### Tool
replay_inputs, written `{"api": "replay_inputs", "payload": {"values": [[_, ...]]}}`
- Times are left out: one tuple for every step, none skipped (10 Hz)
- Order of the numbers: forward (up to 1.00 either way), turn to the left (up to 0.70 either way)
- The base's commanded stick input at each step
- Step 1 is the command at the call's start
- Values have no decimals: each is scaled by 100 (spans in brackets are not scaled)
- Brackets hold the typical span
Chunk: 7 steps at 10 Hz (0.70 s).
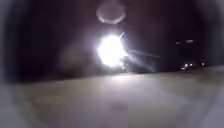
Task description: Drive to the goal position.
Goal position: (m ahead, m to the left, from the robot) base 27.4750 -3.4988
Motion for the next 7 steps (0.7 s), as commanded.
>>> {"api": "replay_inputs", "payload": {"values": [[100,0],[100,0],[100,0],[100,0],[100,0],[100,0],[100,0]]}}
